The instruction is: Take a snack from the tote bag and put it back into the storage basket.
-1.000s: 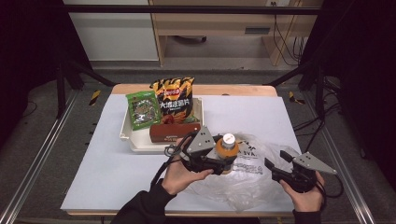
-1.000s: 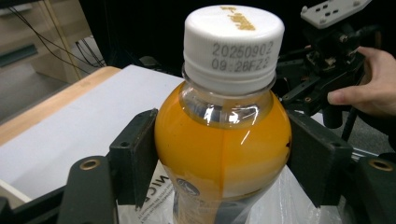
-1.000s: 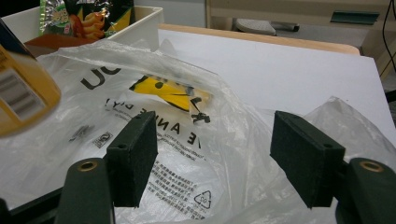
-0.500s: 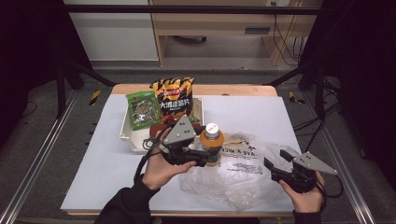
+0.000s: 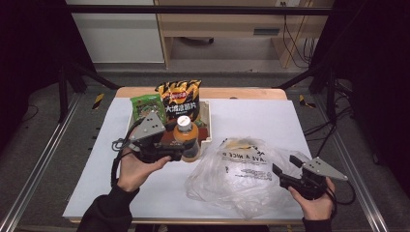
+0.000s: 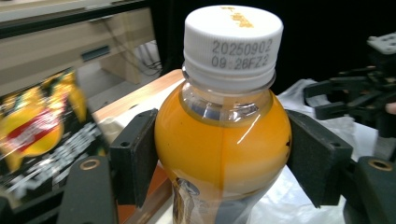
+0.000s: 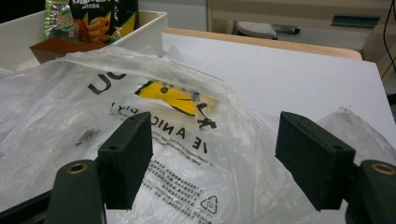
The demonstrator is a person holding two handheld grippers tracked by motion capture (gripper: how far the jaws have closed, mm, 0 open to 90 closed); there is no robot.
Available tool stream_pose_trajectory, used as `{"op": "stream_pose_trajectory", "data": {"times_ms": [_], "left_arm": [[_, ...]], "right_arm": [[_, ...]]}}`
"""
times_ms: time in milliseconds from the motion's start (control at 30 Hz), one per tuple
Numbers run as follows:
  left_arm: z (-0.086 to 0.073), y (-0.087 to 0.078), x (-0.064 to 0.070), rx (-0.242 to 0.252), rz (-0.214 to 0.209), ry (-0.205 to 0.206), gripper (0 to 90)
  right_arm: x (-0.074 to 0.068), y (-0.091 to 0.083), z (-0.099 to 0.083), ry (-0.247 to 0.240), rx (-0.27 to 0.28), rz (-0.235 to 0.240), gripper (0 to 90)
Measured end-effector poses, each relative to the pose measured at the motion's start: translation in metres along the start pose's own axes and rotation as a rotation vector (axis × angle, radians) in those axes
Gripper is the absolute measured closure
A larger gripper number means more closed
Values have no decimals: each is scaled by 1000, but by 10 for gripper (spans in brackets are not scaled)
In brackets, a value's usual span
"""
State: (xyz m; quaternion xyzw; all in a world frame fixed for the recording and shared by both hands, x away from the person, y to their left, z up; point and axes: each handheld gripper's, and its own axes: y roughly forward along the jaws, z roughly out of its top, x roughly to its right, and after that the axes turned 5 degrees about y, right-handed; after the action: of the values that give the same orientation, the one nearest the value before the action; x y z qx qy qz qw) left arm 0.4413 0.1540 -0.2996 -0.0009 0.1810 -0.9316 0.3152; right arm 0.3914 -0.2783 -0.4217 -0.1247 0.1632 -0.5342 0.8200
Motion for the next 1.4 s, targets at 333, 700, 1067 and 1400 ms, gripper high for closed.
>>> {"op": "stream_pose_trajectory", "data": {"times_ms": [333, 700, 1067, 1400], "left_arm": [[-17, -18, -27, -21, 90, -42, 301], [-28, -29, -52, -39, 171, -57, 301], [-40, -29, -76, -56, 233, -91, 301], [-44, -23, -98, -60, 272, -96, 301]], "right_arm": [[0, 1, -1, 1, -4, -2, 275], [0, 1, 0, 0, -1, -3, 275], [1, 1, -1, -1, -2, -7, 275], [2, 2, -2, -2, -5, -6, 275]]}}
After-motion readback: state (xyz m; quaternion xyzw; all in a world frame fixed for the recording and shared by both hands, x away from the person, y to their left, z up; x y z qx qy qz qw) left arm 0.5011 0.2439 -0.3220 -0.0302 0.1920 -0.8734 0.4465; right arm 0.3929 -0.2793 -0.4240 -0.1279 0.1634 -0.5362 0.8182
